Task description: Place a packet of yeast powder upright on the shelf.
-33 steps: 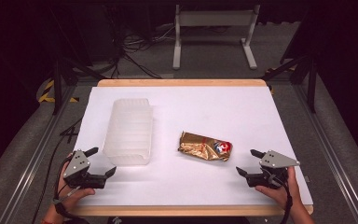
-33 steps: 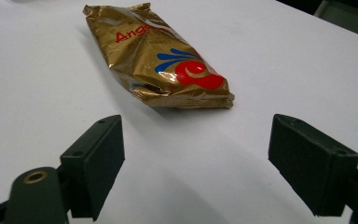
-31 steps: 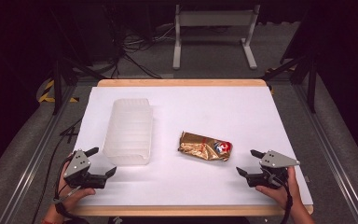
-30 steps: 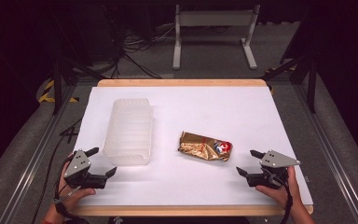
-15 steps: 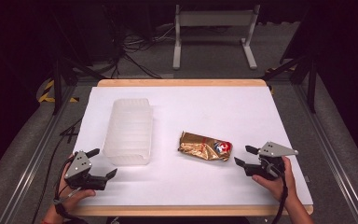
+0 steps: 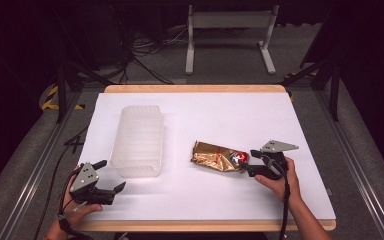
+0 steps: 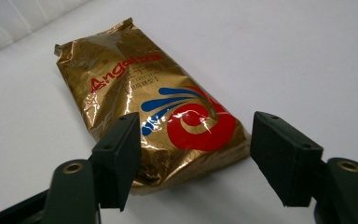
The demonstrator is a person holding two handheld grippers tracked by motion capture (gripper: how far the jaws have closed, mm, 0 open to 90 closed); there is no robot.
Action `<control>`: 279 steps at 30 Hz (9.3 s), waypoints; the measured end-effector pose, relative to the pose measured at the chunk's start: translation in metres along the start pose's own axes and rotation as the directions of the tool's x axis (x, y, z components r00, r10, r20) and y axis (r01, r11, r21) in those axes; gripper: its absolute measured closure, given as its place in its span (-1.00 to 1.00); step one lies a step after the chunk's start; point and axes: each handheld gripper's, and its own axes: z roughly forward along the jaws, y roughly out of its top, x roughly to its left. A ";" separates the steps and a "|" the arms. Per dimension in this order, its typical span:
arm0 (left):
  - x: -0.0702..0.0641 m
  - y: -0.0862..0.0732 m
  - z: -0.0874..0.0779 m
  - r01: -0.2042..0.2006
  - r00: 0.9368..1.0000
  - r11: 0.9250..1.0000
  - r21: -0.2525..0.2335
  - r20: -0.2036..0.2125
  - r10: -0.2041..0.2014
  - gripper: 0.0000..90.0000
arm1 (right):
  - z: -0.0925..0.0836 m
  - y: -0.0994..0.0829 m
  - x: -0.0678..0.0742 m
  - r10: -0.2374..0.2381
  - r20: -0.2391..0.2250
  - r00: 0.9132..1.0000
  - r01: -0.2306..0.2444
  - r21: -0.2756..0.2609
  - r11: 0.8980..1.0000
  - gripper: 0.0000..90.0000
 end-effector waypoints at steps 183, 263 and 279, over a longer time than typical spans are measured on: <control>-0.001 -0.006 -0.004 0.015 0.999 1.000 -0.001 0.034 -0.014 -0.89 | 0.077 0.276 0.167 -0.755 -0.336 0.563 0.731 -0.225 0.645 0.97; -0.001 -0.005 -0.005 0.008 0.999 1.000 -0.009 0.036 -0.007 -0.90 | 0.104 0.228 0.186 -0.727 -0.329 0.603 0.683 -0.257 0.683 0.55; -0.001 -0.005 -0.005 0.005 0.999 1.000 -0.005 0.032 -0.005 -0.90 | 0.091 0.227 0.185 -0.711 -0.300 0.636 0.681 -0.214 0.700 0.27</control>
